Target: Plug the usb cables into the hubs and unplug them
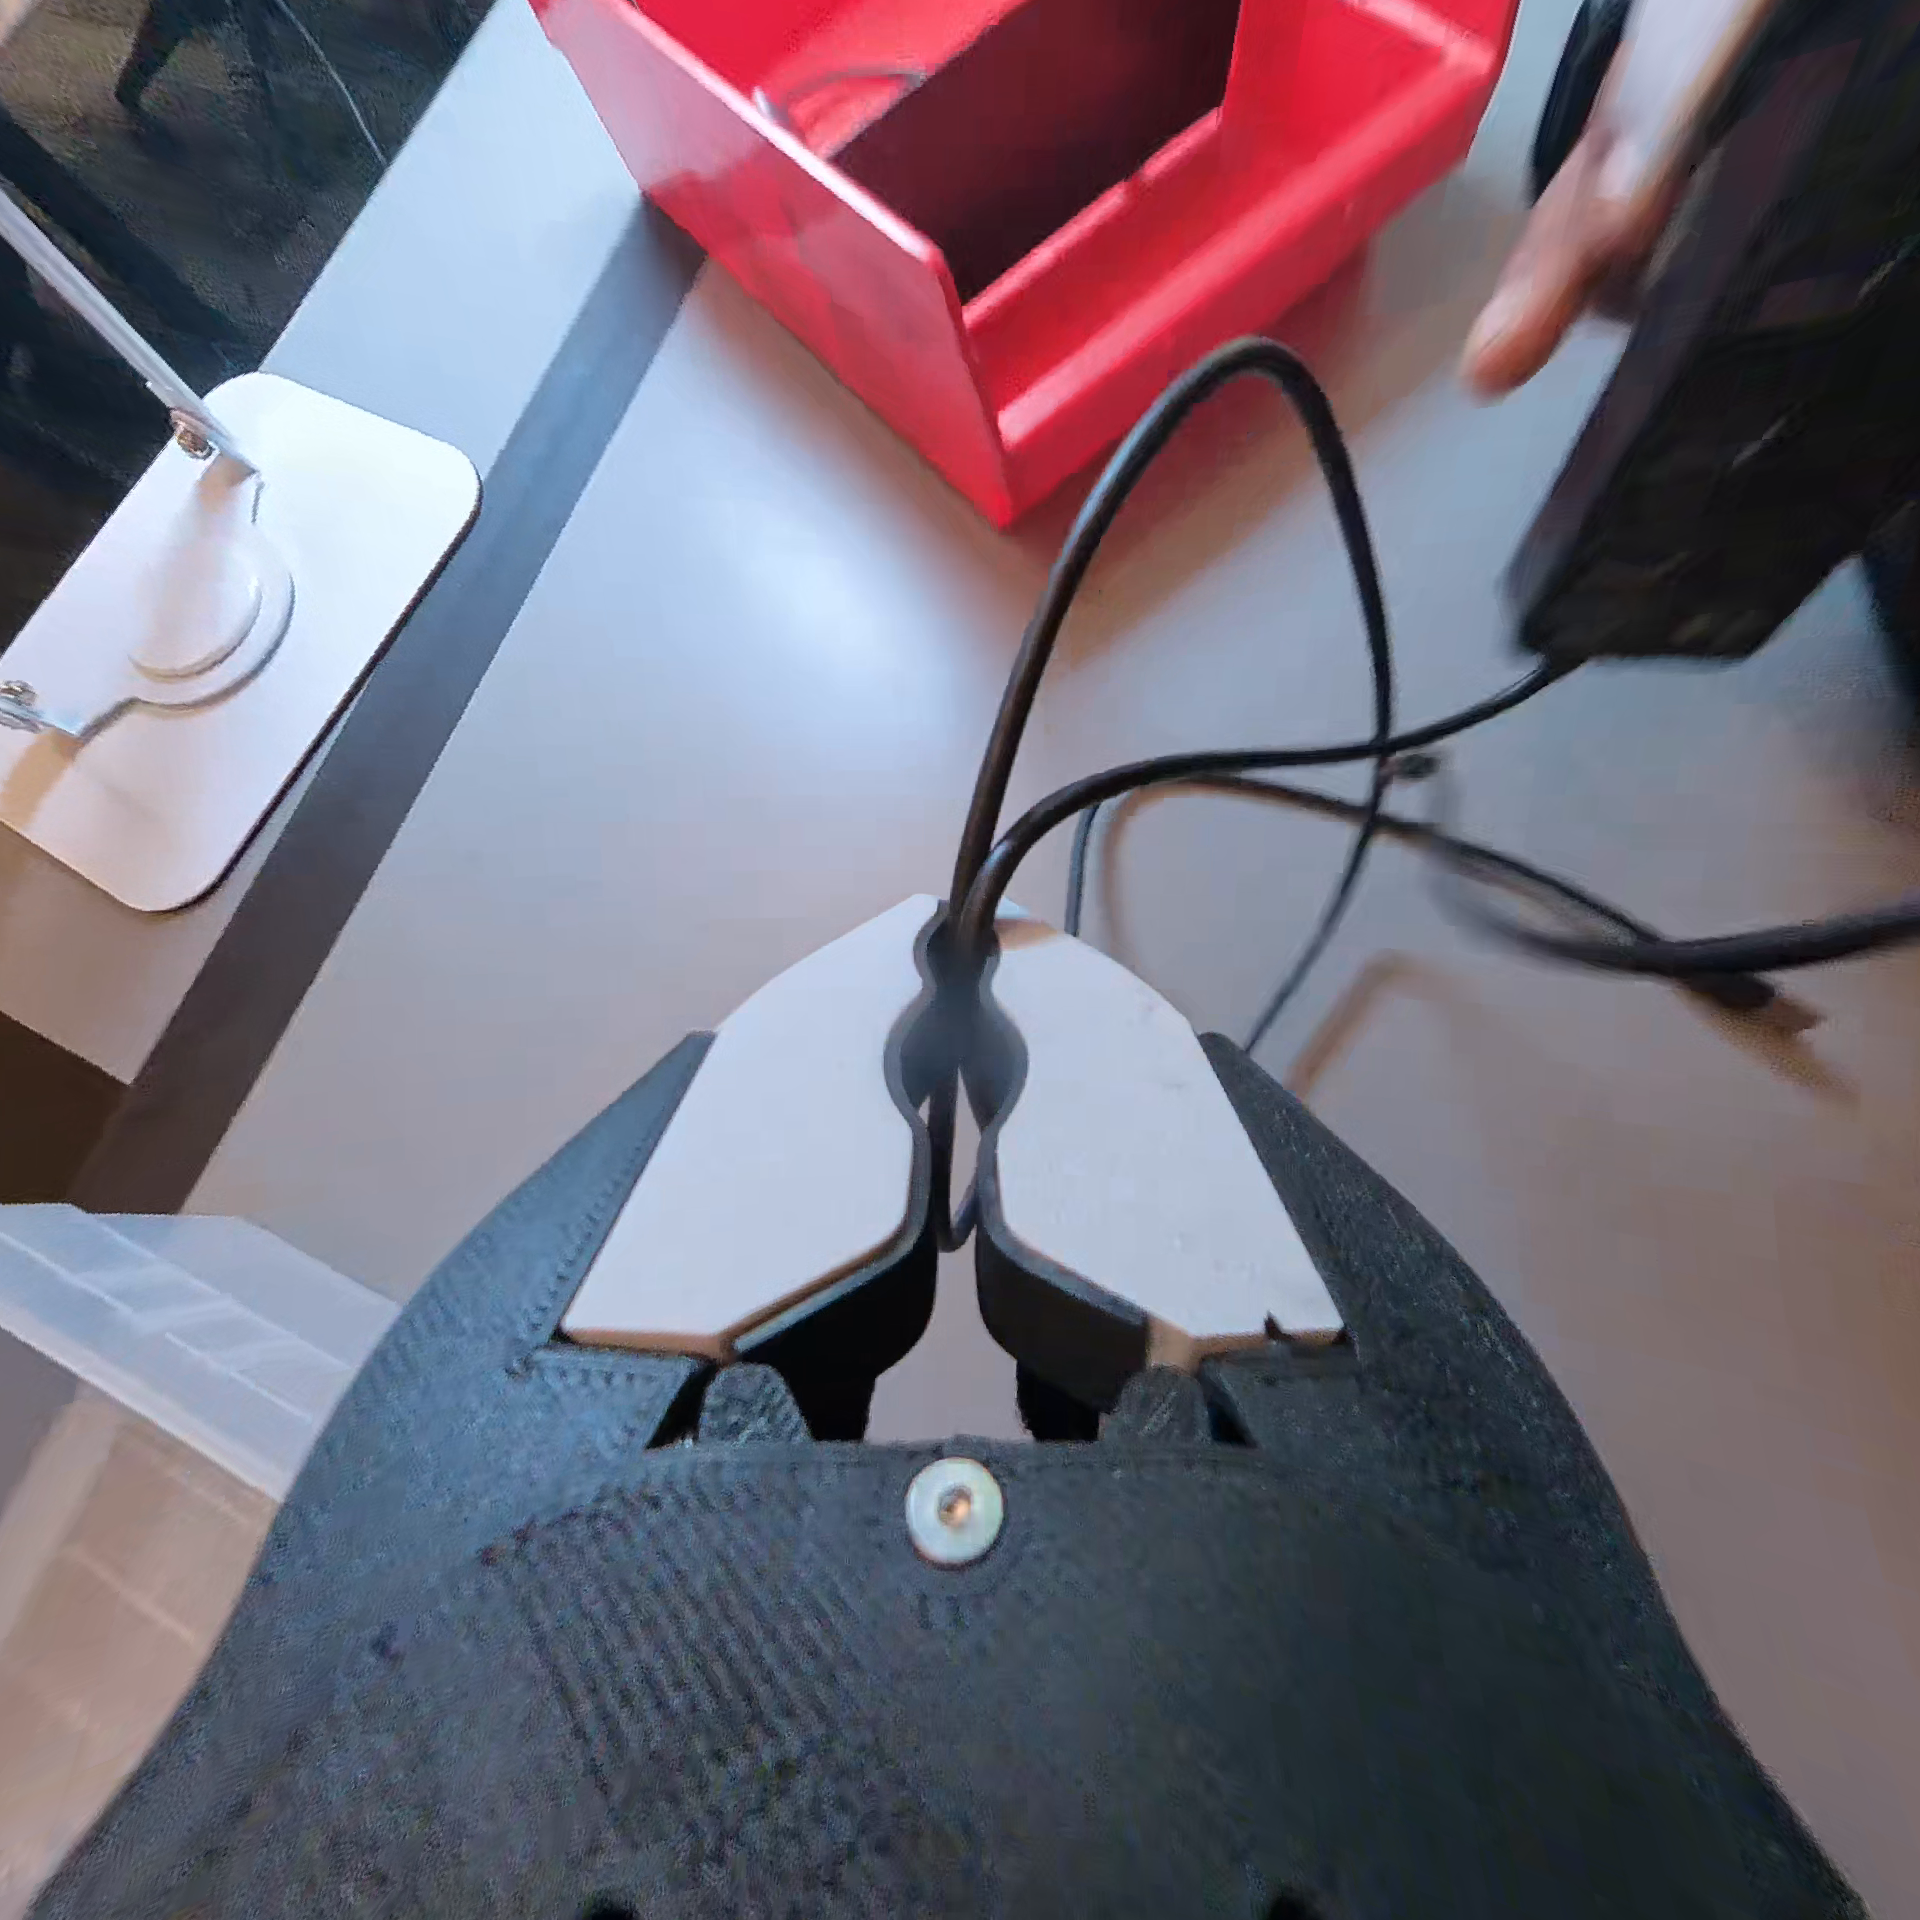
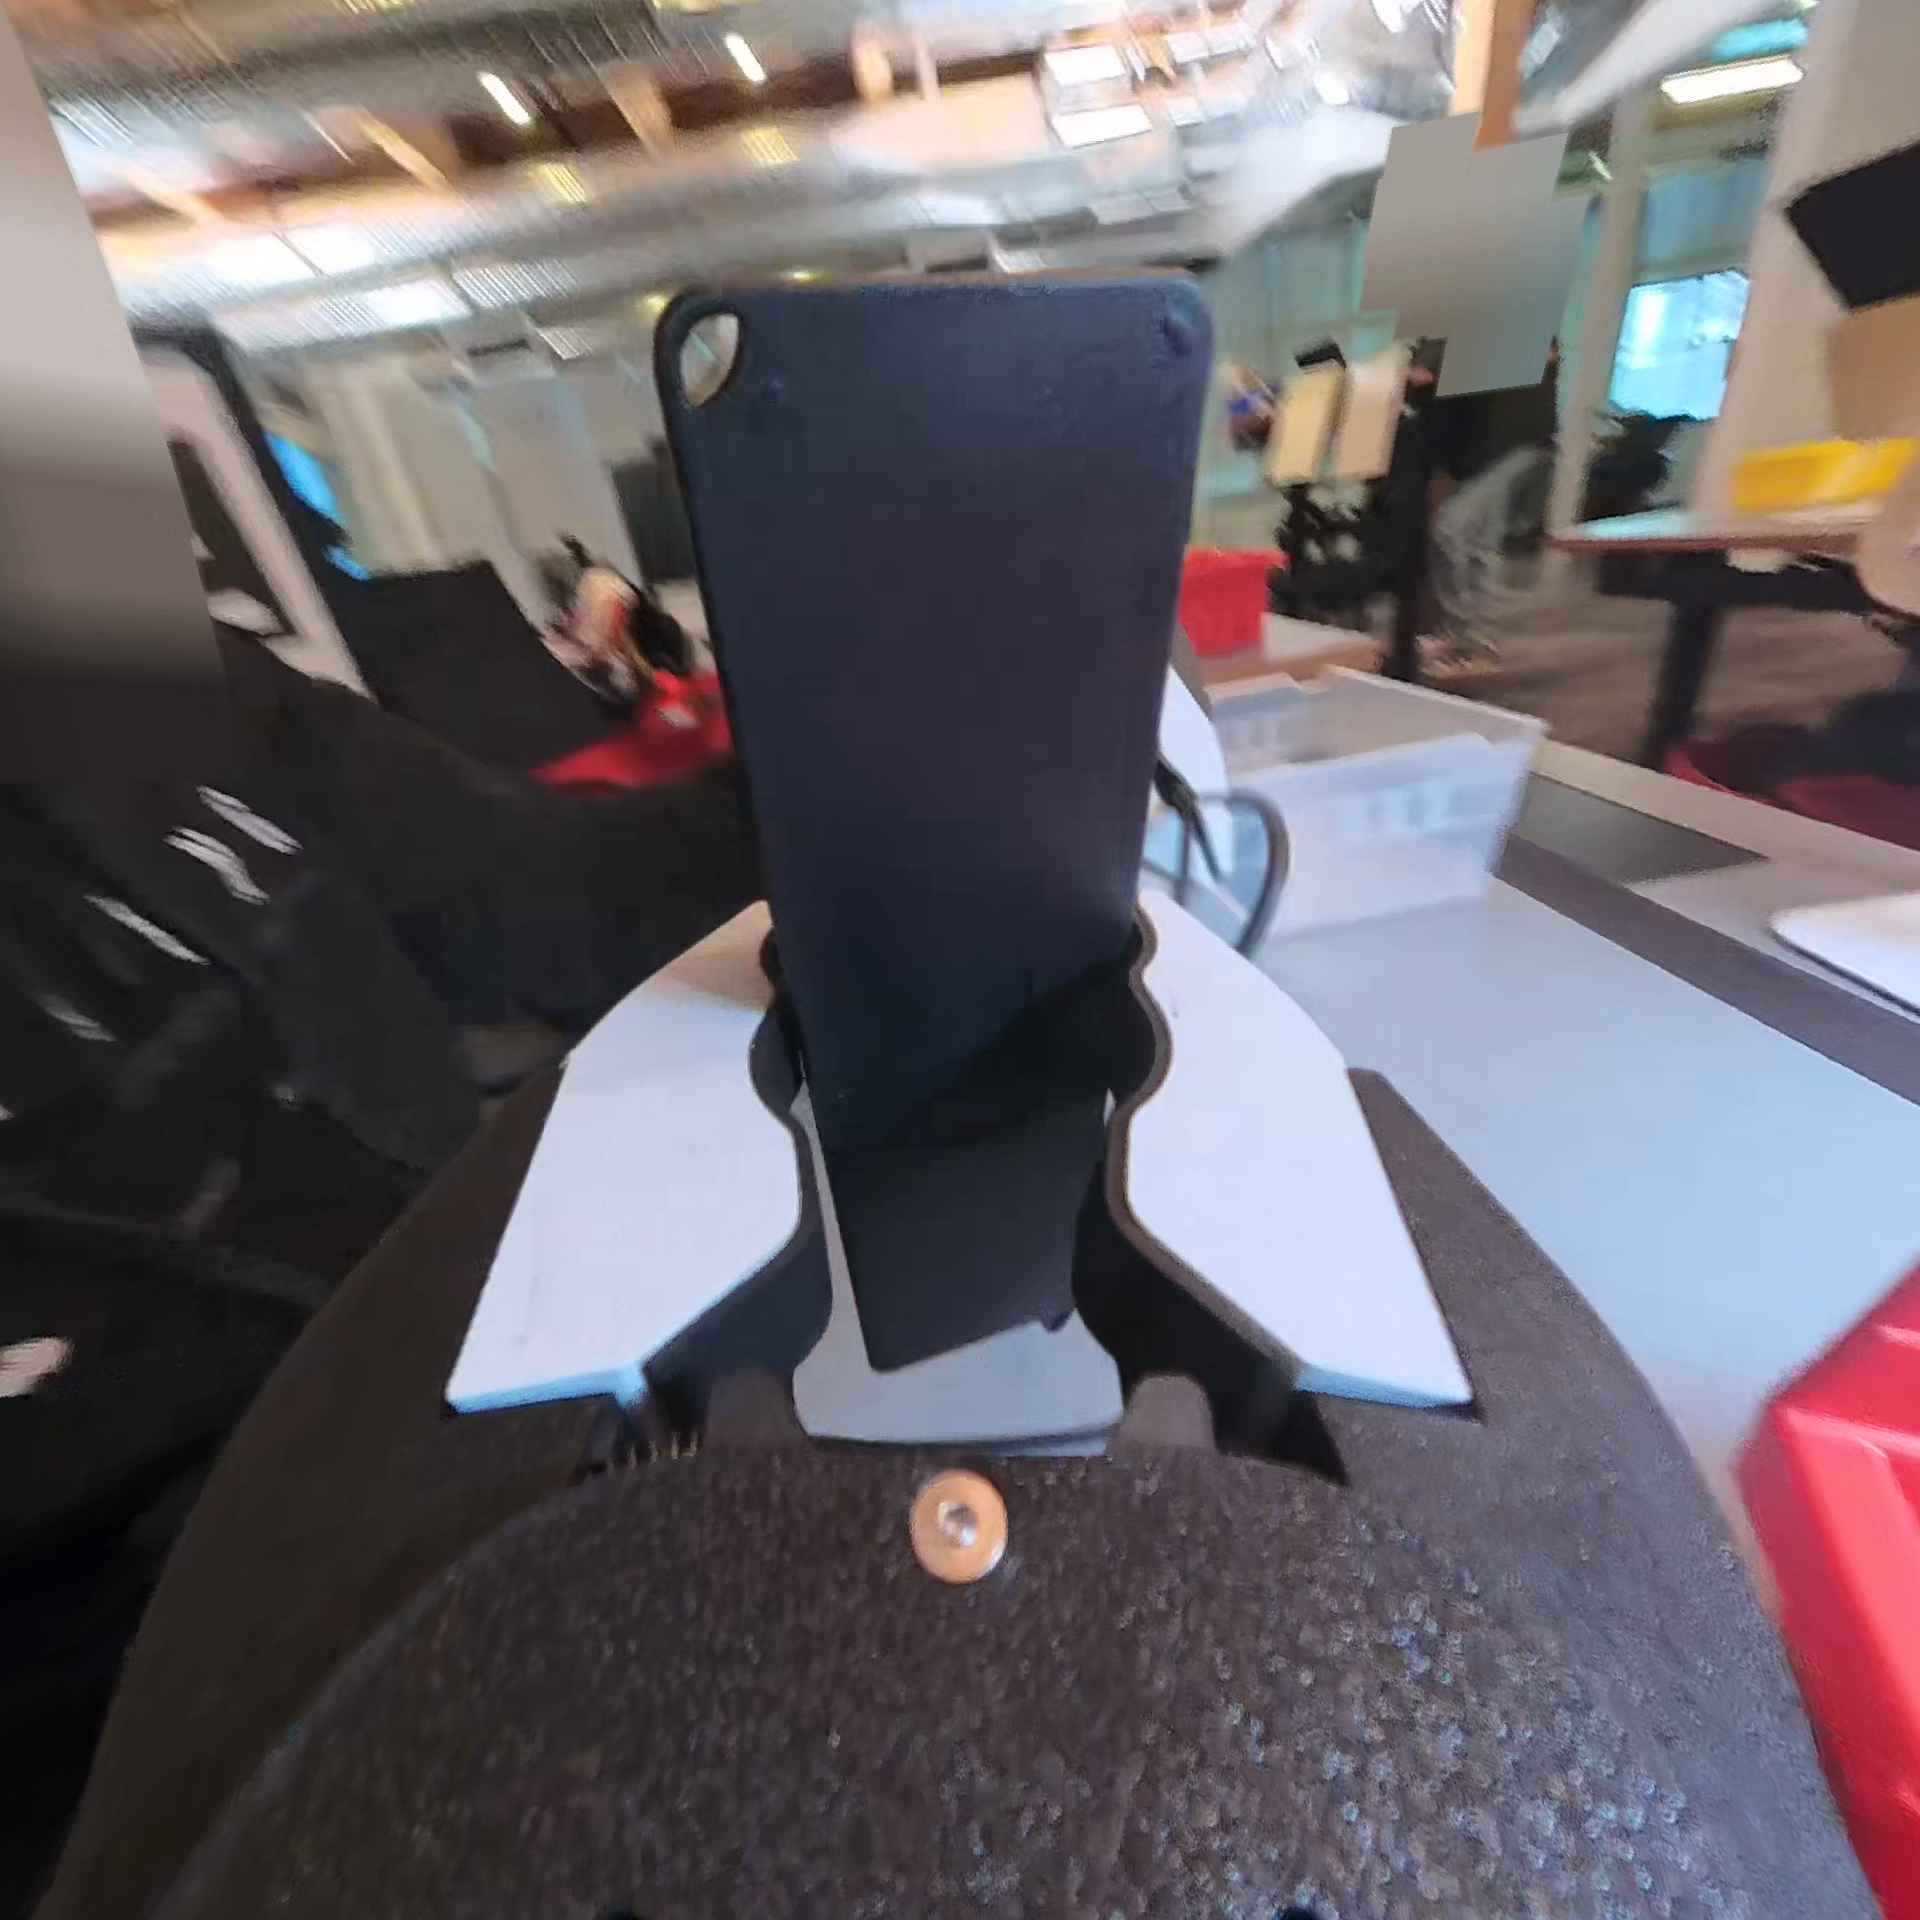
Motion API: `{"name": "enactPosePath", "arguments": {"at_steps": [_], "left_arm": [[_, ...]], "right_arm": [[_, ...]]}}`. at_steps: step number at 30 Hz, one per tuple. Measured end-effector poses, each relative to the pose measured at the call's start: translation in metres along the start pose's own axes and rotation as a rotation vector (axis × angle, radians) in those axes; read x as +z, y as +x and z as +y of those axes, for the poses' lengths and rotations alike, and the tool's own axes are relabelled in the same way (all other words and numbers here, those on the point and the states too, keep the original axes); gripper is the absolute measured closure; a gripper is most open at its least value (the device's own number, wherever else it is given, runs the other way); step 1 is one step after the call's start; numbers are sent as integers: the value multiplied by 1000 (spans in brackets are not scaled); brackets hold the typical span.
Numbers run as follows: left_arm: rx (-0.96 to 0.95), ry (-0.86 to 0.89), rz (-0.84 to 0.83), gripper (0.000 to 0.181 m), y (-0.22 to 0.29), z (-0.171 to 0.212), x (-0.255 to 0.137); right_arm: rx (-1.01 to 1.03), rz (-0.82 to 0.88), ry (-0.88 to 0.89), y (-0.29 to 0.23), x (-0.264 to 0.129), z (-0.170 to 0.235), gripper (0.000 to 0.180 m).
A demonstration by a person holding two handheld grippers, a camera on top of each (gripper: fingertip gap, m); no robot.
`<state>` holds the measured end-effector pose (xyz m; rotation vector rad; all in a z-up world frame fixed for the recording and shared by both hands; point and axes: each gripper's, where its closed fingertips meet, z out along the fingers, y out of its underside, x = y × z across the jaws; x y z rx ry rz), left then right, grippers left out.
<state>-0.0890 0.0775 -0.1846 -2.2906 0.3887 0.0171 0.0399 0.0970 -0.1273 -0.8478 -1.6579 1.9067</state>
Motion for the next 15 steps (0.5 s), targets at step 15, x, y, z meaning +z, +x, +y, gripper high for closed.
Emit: {"name": "enactPosePath", "arguments": {"at_steps": [15], "left_arm": [[229, -175, 258, 175, 81, 18, 6]], "right_arm": [[-696, 508, -490, 39, 30, 48, 122]]}}
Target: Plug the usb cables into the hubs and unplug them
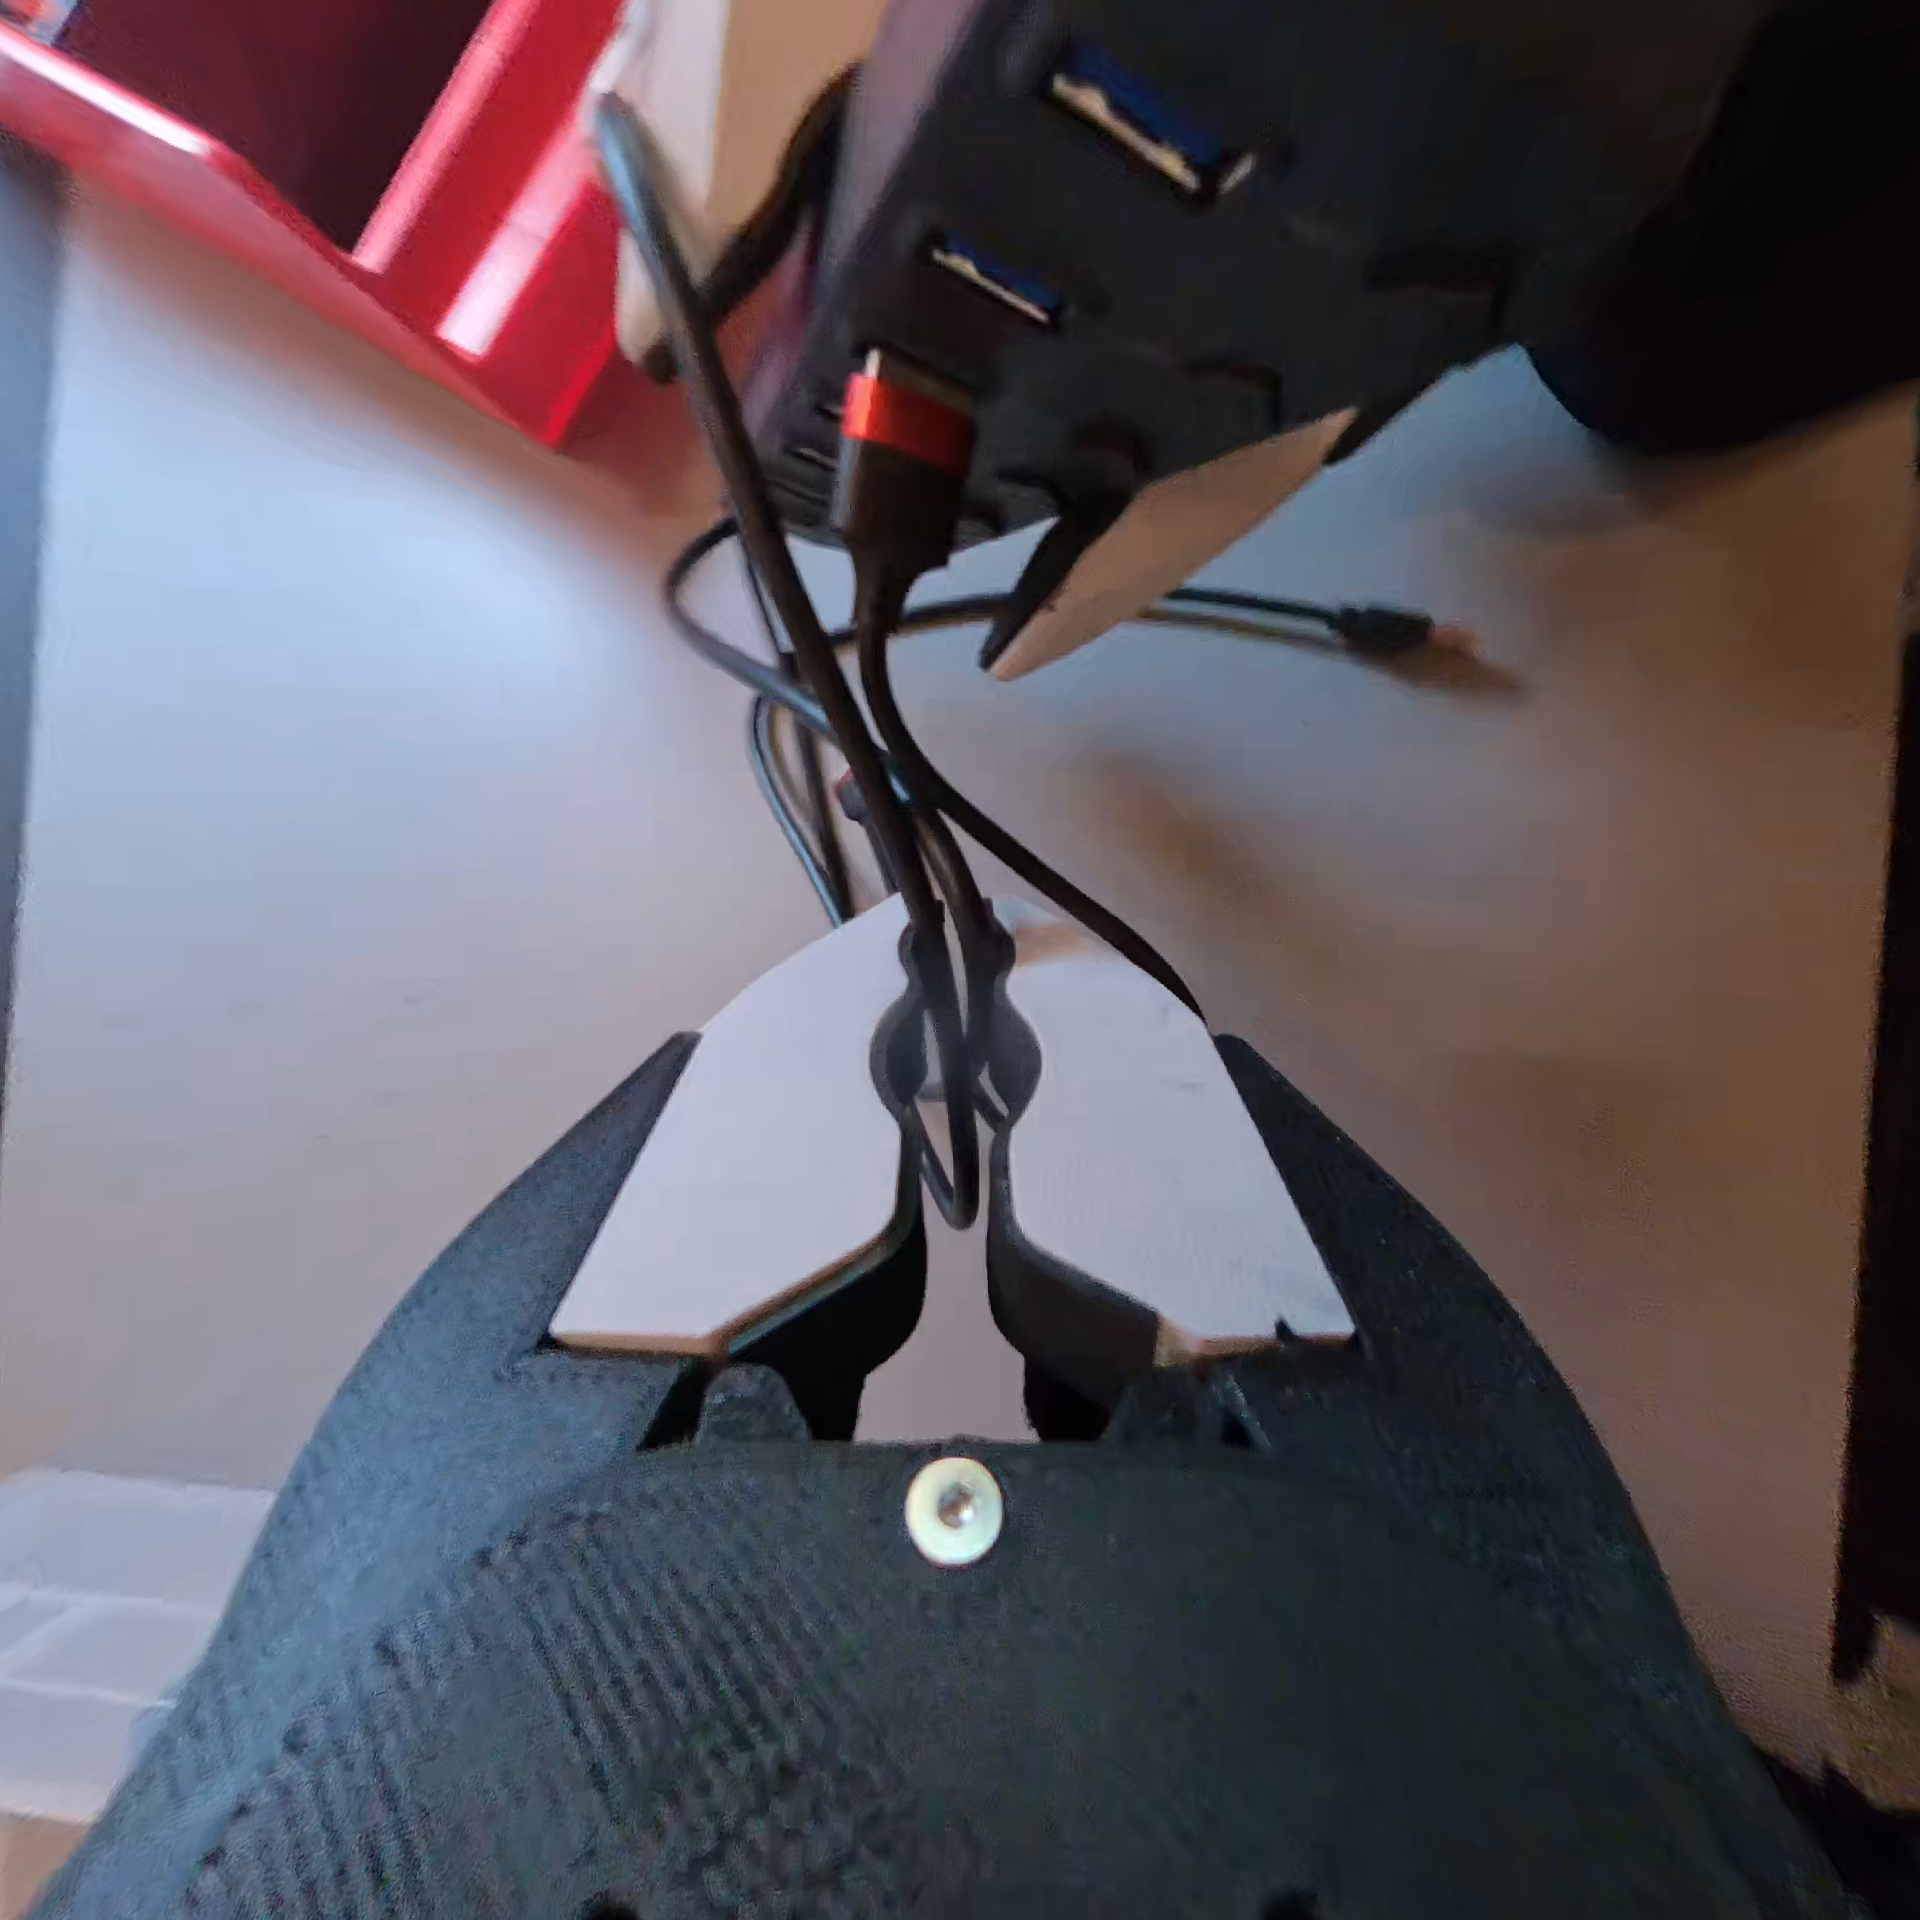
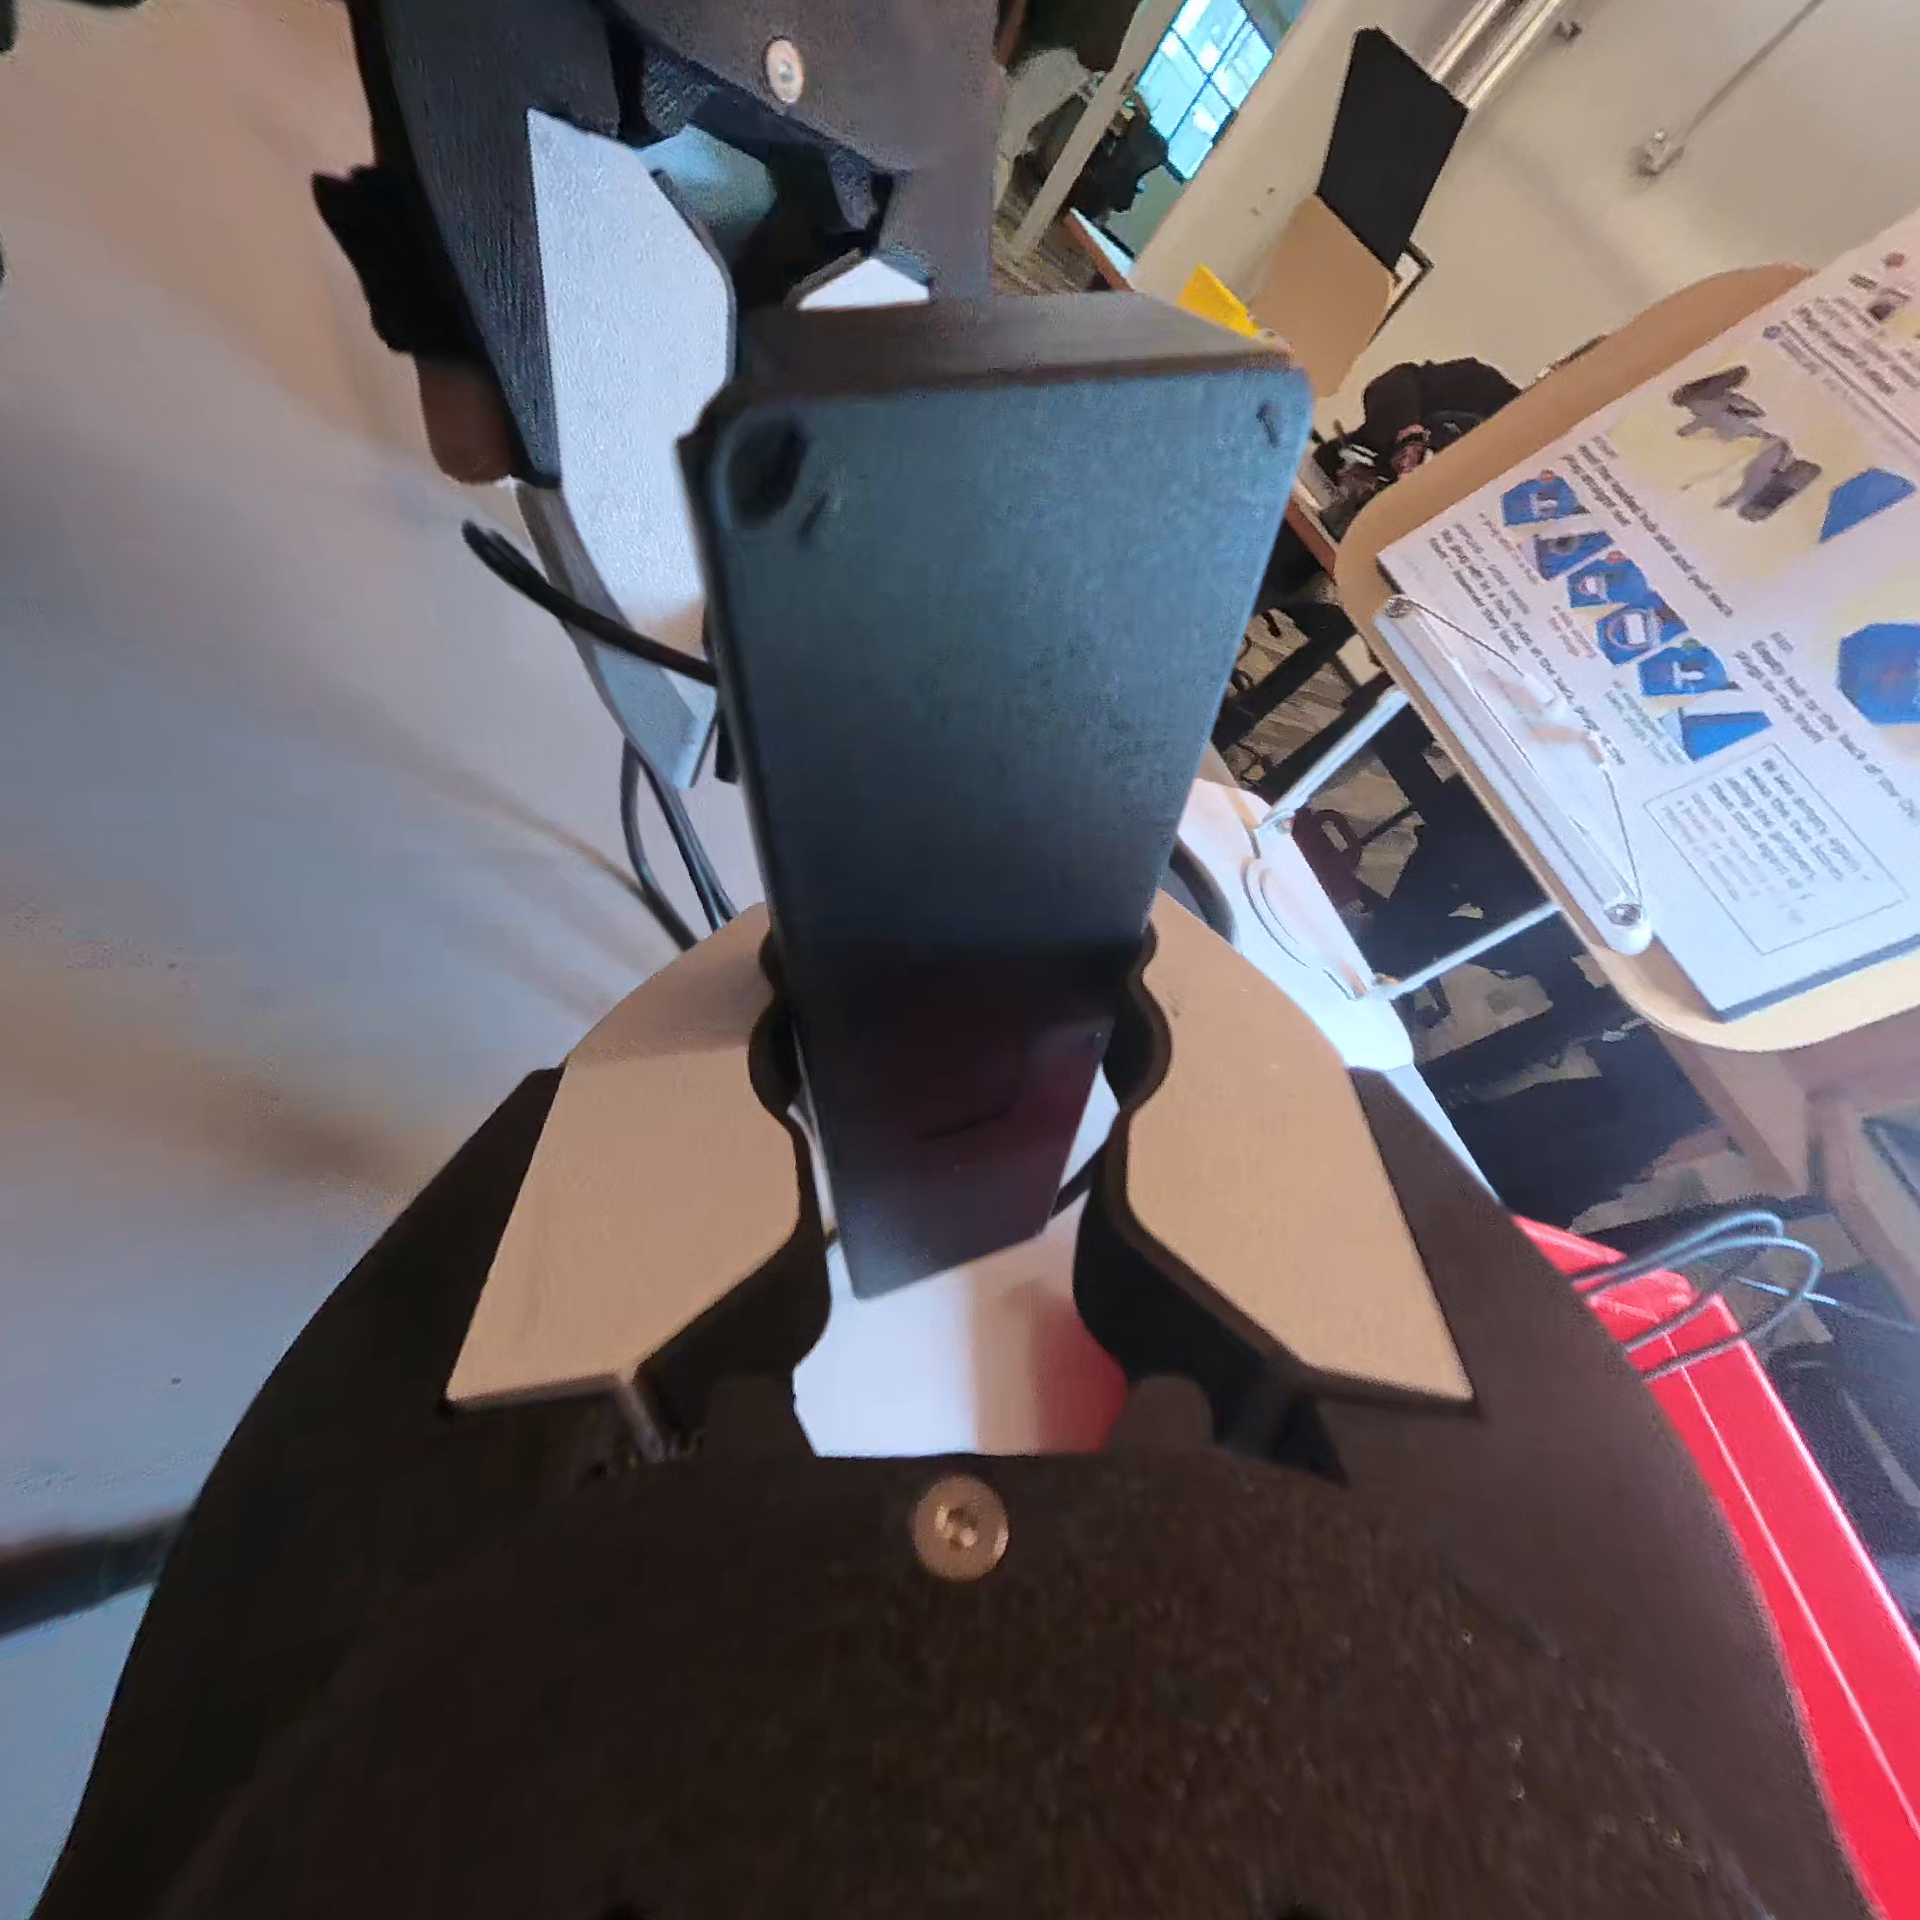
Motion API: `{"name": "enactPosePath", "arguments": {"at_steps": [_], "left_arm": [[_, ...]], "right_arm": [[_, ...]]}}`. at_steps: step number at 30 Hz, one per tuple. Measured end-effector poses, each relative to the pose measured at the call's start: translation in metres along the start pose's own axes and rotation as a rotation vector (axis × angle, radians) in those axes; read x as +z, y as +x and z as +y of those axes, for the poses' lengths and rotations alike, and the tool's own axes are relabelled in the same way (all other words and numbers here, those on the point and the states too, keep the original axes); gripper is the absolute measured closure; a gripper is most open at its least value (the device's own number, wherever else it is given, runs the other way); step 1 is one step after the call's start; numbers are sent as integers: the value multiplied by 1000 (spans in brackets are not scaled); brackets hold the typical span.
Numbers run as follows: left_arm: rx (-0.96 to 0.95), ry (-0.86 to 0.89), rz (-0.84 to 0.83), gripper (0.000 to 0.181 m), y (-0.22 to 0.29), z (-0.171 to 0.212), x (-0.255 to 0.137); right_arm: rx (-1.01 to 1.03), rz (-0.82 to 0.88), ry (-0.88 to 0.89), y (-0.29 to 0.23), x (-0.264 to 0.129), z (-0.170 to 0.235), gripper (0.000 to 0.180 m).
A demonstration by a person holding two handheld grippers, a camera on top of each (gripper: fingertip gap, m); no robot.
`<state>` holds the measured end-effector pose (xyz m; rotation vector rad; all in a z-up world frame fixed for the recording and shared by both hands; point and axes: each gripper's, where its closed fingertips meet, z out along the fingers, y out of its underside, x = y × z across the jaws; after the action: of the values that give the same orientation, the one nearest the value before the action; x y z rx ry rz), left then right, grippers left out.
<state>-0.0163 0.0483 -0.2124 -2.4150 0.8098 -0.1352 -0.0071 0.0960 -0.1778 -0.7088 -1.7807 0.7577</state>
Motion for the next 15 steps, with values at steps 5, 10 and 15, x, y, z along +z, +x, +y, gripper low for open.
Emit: {"name": "enactPosePath", "arguments": {"at_steps": [5, 10, 15], "left_arm": [[-14, 68, 89, 177, 3, 0, -11], [-116, 72, -152, 179, -45, 8, -18], [-270, -71, -378, 181, -89, 44, -18]], "right_arm": [[130, -369, 45, -46, -12, -7, 122], [231, -633, 184, -76, -37, -37, 123], [224, -493, 261, -49, -43, -50, 123]]}}
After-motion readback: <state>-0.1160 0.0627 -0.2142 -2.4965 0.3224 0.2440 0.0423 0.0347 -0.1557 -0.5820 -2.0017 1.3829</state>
